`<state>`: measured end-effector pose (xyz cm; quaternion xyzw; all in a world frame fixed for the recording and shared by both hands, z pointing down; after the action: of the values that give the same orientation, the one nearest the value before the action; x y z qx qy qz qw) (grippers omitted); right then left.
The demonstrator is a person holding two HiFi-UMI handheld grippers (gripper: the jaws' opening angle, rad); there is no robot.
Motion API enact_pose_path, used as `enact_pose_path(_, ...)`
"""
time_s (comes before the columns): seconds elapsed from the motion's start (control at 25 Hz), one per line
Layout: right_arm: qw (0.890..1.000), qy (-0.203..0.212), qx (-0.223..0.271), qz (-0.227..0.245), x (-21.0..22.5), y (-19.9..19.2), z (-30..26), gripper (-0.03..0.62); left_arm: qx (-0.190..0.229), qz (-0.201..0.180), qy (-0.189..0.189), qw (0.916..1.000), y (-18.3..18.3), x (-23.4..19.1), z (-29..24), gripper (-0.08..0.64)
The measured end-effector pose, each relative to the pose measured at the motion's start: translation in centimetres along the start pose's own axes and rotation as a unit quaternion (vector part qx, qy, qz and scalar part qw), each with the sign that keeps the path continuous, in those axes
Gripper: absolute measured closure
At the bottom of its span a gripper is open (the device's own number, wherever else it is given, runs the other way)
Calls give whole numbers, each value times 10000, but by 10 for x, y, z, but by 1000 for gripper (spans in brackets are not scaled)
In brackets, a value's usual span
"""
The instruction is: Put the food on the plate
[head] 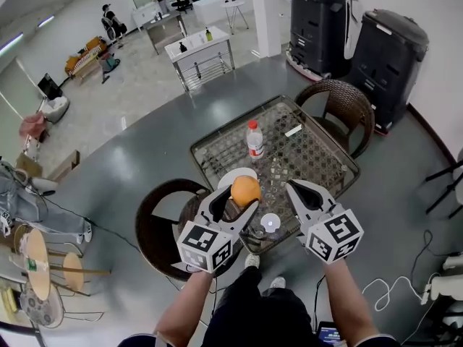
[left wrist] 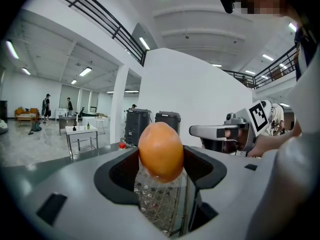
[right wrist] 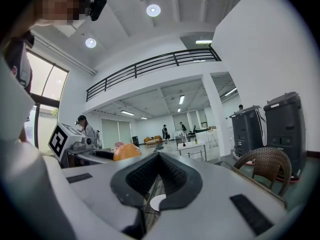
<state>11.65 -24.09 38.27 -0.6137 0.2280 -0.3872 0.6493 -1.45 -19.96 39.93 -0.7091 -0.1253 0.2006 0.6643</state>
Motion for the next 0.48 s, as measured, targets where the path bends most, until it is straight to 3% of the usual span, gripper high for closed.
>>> enact_pose_path(0.48, 9986, -336, -410, -40, -4, -58, -77, 589, -786, 78, -154, 9968, -73, -101, -28, 276)
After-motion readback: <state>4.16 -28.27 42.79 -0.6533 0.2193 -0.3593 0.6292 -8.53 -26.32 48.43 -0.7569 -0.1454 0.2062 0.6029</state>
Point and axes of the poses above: the fingertips, and each gripper's own axes: z backward along the fingers, x to its right, y out of its top, the point moved 3 cm from there along z, backward along the fingers, and after that the axes turned 14 degrees about x, right-handed, at the moved point
